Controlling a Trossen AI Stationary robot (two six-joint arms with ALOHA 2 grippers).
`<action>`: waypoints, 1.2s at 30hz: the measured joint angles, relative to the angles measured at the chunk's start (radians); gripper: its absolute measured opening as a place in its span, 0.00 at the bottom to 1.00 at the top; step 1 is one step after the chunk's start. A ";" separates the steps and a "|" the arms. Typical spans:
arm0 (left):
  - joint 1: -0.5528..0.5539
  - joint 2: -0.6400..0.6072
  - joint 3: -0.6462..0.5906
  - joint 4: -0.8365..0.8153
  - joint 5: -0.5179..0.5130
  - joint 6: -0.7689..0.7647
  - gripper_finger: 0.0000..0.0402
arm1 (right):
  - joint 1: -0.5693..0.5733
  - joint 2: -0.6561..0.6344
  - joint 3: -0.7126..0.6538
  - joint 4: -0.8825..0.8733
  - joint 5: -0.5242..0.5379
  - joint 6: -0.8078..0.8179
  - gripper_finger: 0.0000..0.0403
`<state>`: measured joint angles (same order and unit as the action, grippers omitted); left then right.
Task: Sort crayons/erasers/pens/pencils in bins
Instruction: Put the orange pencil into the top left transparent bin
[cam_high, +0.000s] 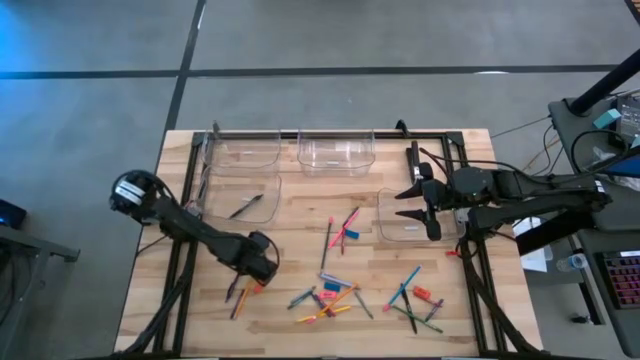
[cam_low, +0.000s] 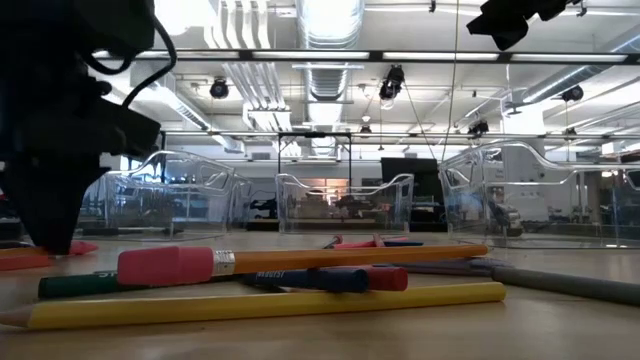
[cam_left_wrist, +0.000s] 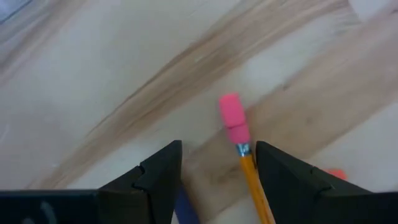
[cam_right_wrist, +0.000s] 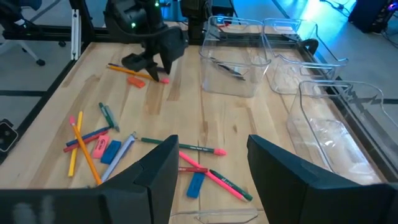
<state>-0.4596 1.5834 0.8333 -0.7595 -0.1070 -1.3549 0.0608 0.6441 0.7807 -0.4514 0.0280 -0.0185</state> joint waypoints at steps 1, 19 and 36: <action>0.002 0.007 0.001 0.005 0.000 0.003 0.47 | 0.000 0.000 0.000 0.000 0.000 0.000 0.45; 0.022 0.031 0.015 0.032 -0.026 -0.001 0.47 | 0.000 0.000 0.000 0.007 0.000 0.000 0.45; 0.046 0.035 0.012 0.033 -0.055 -0.003 0.27 | 0.000 0.000 0.000 0.007 0.000 -0.003 0.45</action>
<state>-0.4137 1.6184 0.8455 -0.7260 -0.1619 -1.3583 0.0608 0.6441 0.7805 -0.4442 0.0283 -0.0215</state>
